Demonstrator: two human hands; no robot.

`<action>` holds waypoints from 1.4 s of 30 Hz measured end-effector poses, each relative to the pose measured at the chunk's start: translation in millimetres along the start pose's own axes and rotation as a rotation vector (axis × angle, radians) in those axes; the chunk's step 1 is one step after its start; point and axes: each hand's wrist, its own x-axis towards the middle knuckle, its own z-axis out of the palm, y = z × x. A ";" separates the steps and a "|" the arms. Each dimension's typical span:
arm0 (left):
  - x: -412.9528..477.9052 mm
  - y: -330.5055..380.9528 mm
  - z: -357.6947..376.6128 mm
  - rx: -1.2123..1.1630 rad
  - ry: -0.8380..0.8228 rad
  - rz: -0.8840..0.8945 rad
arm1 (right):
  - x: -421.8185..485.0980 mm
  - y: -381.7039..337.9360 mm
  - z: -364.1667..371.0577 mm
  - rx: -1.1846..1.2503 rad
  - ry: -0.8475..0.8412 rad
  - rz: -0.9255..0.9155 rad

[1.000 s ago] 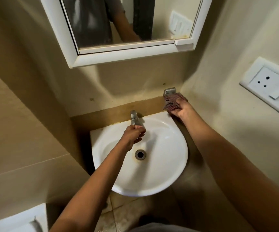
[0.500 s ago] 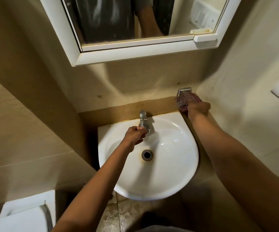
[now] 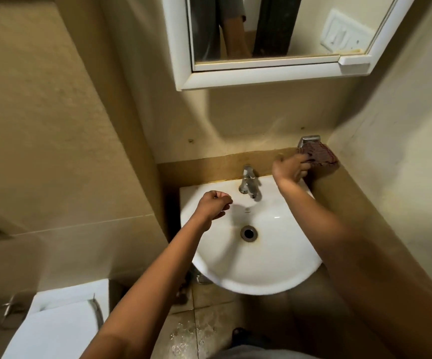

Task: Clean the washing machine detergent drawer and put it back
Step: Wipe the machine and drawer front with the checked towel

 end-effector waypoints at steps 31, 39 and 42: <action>-217.3 23.1 -338.7 -0.111 0.380 0.357 | -424.0 -157.1 36.8 0.318 -0.047 -0.967; -253.7 47.2 -381.5 -0.177 0.554 0.427 | -472.7 -229.5 24.1 0.443 -0.113 -1.211; -268.1 49.9 -400.0 -0.197 0.620 0.437 | -495.9 -257.0 21.6 0.482 -0.172 -1.294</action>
